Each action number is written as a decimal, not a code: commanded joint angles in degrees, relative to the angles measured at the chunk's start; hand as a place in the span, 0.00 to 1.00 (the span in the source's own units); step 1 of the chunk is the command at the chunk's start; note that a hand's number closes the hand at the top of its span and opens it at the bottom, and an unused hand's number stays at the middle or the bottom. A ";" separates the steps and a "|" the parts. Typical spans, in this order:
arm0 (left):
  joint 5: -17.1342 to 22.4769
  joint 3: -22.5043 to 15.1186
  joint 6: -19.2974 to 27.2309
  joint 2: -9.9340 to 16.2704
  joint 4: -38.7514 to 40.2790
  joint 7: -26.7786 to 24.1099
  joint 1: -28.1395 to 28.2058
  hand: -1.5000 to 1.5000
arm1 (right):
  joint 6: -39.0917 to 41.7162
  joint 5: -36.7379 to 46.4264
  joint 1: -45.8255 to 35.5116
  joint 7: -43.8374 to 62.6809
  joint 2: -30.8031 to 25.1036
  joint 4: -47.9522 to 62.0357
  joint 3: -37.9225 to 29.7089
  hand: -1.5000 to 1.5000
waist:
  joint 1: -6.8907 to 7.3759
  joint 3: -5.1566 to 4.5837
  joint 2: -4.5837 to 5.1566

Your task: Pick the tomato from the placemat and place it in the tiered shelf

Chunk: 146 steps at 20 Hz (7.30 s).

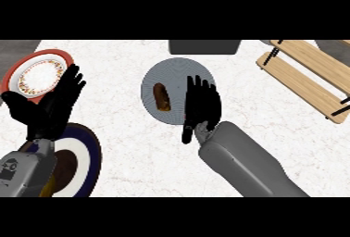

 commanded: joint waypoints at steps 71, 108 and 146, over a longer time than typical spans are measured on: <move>-8.37 8.73 -5.77 -6.72 -6.94 3.74 4.70 0.50 | -13.85 -24.92 36.75 -33.22 -35.86 -63.72 -15.38 1.00 | -1.55 0.03 -0.18; -10.41 9.88 -7.81 -8.61 -5.80 9.54 -1.80 0.50 | 7.92 -33.82 14.86 -72.77 -46.12 12.62 -56.11 1.00 | 0.71 0.07 0.21; -11.50 10.20 -9.92 -11.35 -3.41 2.73 1.47 0.50 | 29.89 -31.91 -0.25 -91.56 -68.88 61.43 -65.23 0.00 | 1.54 0.52 1.15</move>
